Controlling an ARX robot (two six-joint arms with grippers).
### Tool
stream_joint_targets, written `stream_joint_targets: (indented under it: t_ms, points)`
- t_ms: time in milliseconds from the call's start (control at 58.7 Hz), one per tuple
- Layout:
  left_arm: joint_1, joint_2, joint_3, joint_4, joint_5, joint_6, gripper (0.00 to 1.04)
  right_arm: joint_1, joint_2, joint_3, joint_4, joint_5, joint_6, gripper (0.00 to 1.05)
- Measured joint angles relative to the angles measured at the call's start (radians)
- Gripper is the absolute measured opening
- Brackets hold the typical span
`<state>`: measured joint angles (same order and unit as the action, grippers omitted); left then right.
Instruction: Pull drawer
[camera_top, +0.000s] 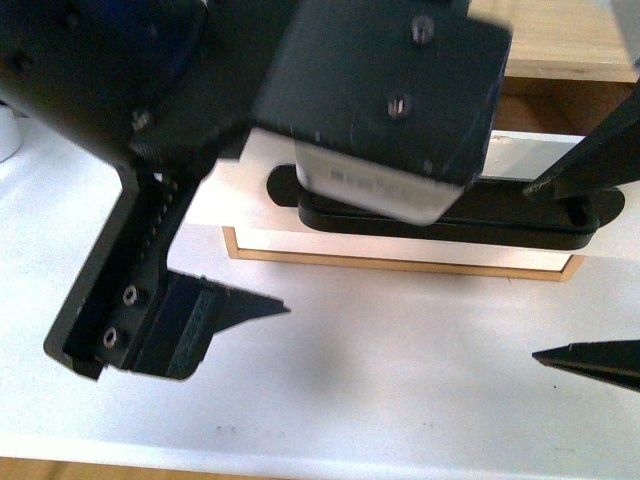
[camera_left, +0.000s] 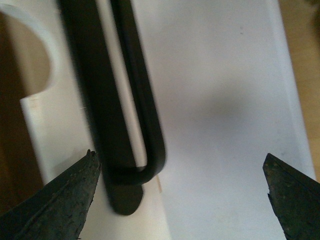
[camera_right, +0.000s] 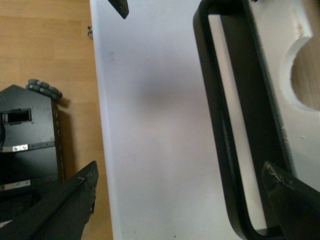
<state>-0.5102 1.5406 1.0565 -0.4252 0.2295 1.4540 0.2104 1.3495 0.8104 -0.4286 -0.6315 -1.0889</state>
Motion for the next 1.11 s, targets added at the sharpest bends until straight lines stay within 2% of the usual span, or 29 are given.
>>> stream_joint_targets:
  t_ms: [170, 273, 341, 409, 562, 681, 801, 852, 886, 937, 1005, 1039, 1073, 1107]
  points:
    - [0.014, -0.092, -0.02, 0.055, 0.029, -0.024, 0.98, -0.04, -0.071, 0.0, 0.0, -0.038, 0.023, 0.96]
    - [0.037, -0.154, -0.045, 0.106, 0.058, -0.047, 0.98, -0.068, -0.117, 0.0, 0.056, -0.029, 0.058, 0.96]
    - [0.056, -0.186, -0.061, 0.126, 0.084, -0.066, 0.98, -0.089, -0.147, -0.003, 0.118, -0.013, 0.093, 0.96]
    - [0.093, -0.24, -0.097, 0.168, 0.156, -0.124, 0.98, -0.115, -0.196, -0.026, 0.216, 0.003, 0.153, 0.96]
    - [0.18, -0.348, -0.211, 0.349, 0.174, -0.261, 0.98, -0.159, -0.321, -0.121, 0.383, 0.005, 0.267, 0.96]
    - [0.245, -0.482, -0.353, 0.541, 0.119, -0.385, 0.98, -0.19, -0.446, -0.217, 0.507, 0.024, 0.375, 0.96]
    - [0.303, -0.629, -0.484, 0.654, 0.053, -0.517, 0.98, -0.209, -0.573, -0.311, 0.58, 0.068, 0.478, 0.96]
    - [0.336, -0.689, -0.536, 0.674, 0.032, -0.584, 0.98, -0.217, -0.631, -0.355, 0.612, 0.106, 0.526, 0.96]
    - [0.389, -0.757, -0.603, 0.699, 0.029, -0.658, 0.98, -0.225, -0.702, -0.401, 0.619, 0.139, 0.583, 0.96]
    - [0.458, -0.839, -0.669, 0.692, 0.054, -0.779, 0.98, -0.235, -0.788, -0.455, 0.606, 0.171, 0.641, 0.96]
    - [0.541, -0.931, -0.732, 0.687, 0.041, -0.919, 0.98, -0.224, -0.917, -0.523, 0.562, 0.228, 0.715, 0.96]
    - [0.571, -0.933, -0.744, 0.706, 0.0, -1.013, 0.98, -0.201, -0.978, -0.55, 0.539, 0.278, 0.747, 0.96]
    - [0.58, -0.907, -0.756, 0.745, -0.084, -1.109, 0.98, -0.175, -1.03, -0.576, 0.519, 0.344, 0.774, 0.96]
    - [0.584, -0.886, -0.764, 0.756, -0.116, -1.175, 0.98, -0.158, -1.062, -0.594, 0.518, 0.392, 0.798, 0.96]
